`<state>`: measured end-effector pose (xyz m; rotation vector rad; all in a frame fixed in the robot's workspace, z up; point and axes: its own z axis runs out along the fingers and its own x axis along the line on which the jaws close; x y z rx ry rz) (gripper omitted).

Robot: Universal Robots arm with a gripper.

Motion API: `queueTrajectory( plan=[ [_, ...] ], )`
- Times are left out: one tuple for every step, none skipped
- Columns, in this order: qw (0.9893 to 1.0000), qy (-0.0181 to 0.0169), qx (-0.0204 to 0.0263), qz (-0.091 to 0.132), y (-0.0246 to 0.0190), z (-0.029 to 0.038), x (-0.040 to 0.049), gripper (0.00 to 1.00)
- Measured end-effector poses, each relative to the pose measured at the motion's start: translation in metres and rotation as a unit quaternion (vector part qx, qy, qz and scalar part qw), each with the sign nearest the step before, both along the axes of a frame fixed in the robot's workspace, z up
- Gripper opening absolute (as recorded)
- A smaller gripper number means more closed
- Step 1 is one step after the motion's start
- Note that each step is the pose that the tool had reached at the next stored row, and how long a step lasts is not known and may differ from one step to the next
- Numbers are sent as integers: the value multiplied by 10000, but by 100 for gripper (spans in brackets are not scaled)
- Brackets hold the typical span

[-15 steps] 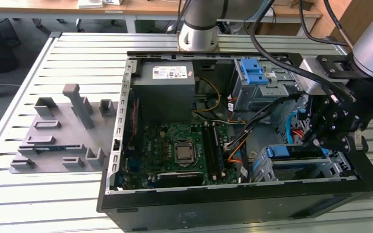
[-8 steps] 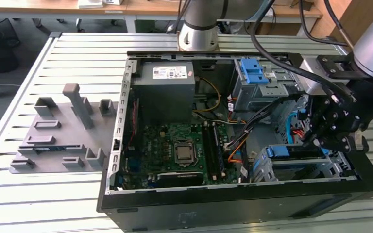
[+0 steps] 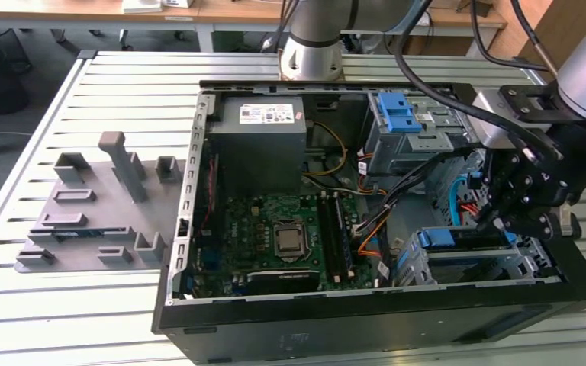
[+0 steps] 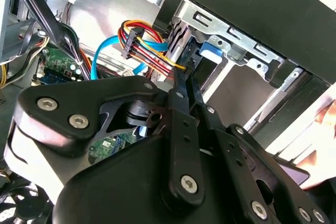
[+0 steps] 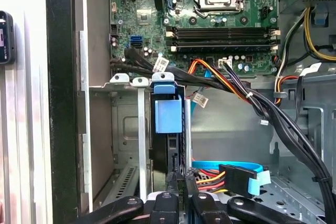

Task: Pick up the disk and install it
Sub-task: 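Insert the first disk wire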

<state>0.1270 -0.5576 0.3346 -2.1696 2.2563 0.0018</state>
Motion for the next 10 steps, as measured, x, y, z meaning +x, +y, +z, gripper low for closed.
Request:
queueTrajectory(
  plan=[
    [10000, 0, -1, 1, -2, 0, 0, 17],
    [10000, 0, 0, 1, -5, -3, 0, 17],
    [10000, 0, 0, 2, -6, -5, 0, 17],
    [10000, 0, -1, 2, -6, -7, 0, 17],
    [10000, 0, -1, 2, -6, -9, 0, 17],
    [10000, 0, -1, 2, -7, -11, 0, 17],
    [10000, 0, 0, 2, -7, -14, 0, 17],
    [10000, 0, 2, 2, -7, -17, 0, 17],
    [10000, 0, 3, 2, -7, -20, 0, 17],
    [10000, 0, 6, 2, -7, -23, 0, 17]
  ],
)
